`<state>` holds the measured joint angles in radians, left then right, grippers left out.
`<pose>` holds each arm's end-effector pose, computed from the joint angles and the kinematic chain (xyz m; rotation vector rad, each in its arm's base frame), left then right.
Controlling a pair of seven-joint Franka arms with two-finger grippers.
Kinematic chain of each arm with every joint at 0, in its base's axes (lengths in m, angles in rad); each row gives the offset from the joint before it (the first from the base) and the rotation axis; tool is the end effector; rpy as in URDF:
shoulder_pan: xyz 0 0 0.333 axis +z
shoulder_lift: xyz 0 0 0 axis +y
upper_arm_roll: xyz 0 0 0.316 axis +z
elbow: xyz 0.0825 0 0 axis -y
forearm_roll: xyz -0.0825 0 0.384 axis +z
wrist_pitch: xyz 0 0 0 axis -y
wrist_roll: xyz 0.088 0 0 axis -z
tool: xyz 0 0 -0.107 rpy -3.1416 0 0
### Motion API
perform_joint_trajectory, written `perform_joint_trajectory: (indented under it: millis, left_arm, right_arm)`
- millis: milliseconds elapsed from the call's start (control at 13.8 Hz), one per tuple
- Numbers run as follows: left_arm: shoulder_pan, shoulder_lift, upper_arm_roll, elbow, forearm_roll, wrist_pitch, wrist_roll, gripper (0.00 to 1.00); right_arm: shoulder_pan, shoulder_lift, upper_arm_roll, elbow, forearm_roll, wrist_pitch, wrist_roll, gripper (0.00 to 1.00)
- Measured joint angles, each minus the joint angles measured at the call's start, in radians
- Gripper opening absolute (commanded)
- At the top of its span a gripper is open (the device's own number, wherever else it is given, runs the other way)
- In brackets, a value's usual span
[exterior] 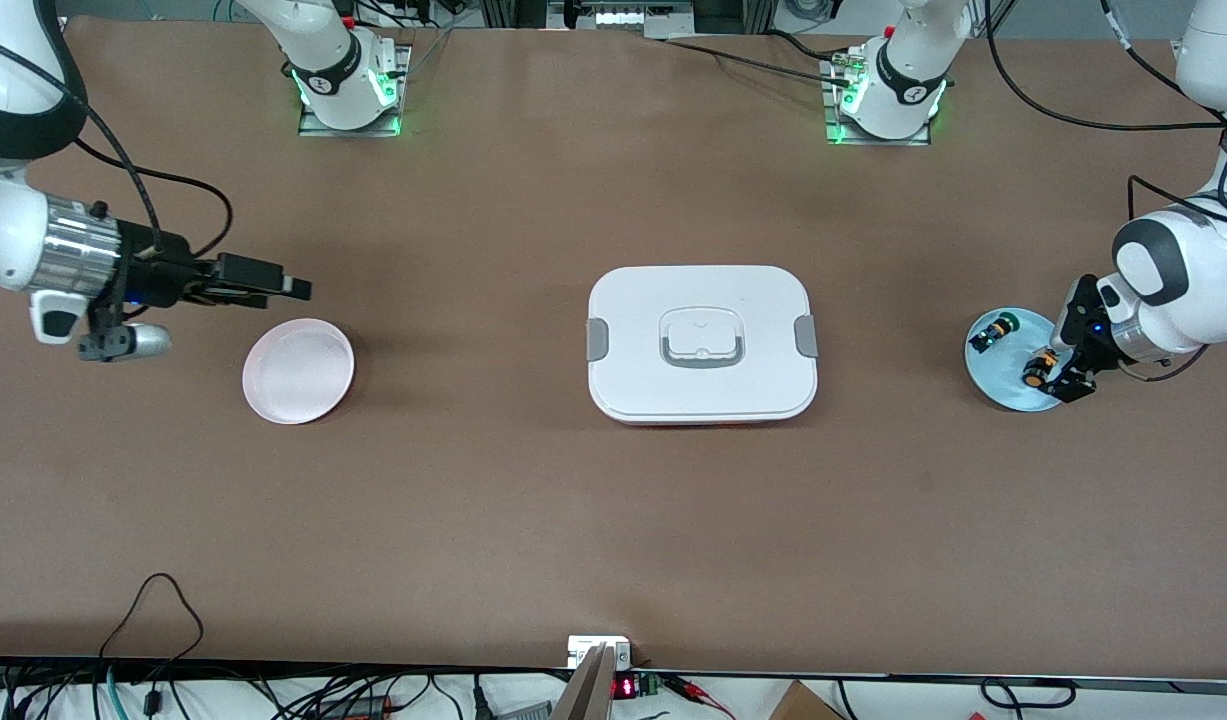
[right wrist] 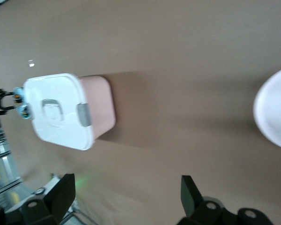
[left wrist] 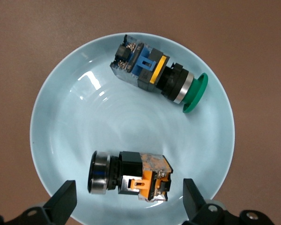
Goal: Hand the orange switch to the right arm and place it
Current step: 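Lift the orange switch with the left gripper while the right gripper advances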
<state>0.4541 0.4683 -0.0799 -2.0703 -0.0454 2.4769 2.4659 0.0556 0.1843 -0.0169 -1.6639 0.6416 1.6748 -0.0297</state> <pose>0.5429 0.2135 0.1969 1.5972 -2.6229 0.0820 0.6017 0.0823 0.5006 -2.5052 0.0724 0.2208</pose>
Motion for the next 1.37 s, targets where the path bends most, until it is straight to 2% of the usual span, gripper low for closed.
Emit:
perform_joint_trajectory:
  millis: [289, 579, 723, 796, 868, 940, 1013, 1085, 1157, 1374]
  left_arm:
    - [0.000, 0.014, -0.002, -0.001, -0.023, -0.002, 0.030, 1.00]
    - [0.000, 0.027, -0.003, -0.001, -0.040, -0.002, 0.055, 0.98]
    - [0.000, 0.027, -0.003, 0.000, -0.040, -0.001, 0.056, 0.83]
    - [0.000, 0.027, -0.003, 0.000, -0.040, -0.001, 0.056, 0.58]
    - [0.000, 0.027, -0.004, 0.001, -0.040, -0.001, 0.057, 0.39]
    - [0.000, 0.026, -0.004, 0.002, -0.040, 0.000, 0.057, 0.23]
    - [0.000, 0.026, -0.004, 0.006, -0.040, 0.000, 0.057, 0.13]
    - [0.000, 0.026, -0.004, 0.007, -0.041, 0.000, 0.057, 0.10]
    - [0.000, 0.026, -0.005, 0.009, -0.041, 0.000, 0.057, 0.02]
    - [0.000, 0.022, -0.008, 0.029, -0.092, -0.002, 0.057, 0.00]
  right_arm:
    - [0.023, 0.021, 0.001, -0.012, 0.129, 0.000, -0.027, 1.00]
    - [0.025, 0.021, 0.000, -0.012, 0.142, -0.003, -0.028, 1.00]
    - [0.027, 0.021, 0.001, -0.014, 0.163, -0.005, -0.029, 1.00]
    - [0.029, 0.022, 0.001, -0.018, 0.178, -0.008, -0.044, 1.00]
    - [0.035, 0.021, 0.001, -0.026, 0.199, -0.011, -0.079, 1.00]
    - [0.045, 0.022, 0.001, -0.038, 0.233, -0.011, -0.116, 1.00]
    - [0.058, 0.023, 0.002, -0.054, 0.279, -0.011, -0.140, 1.00]
    - [0.070, 0.024, 0.002, -0.071, 0.334, -0.010, -0.150, 1.00]
    - [0.081, 0.028, 0.002, -0.086, 0.401, -0.009, -0.158, 1.00]
    - [0.119, 0.055, 0.002, -0.106, 0.624, 0.004, -0.182, 1.00]
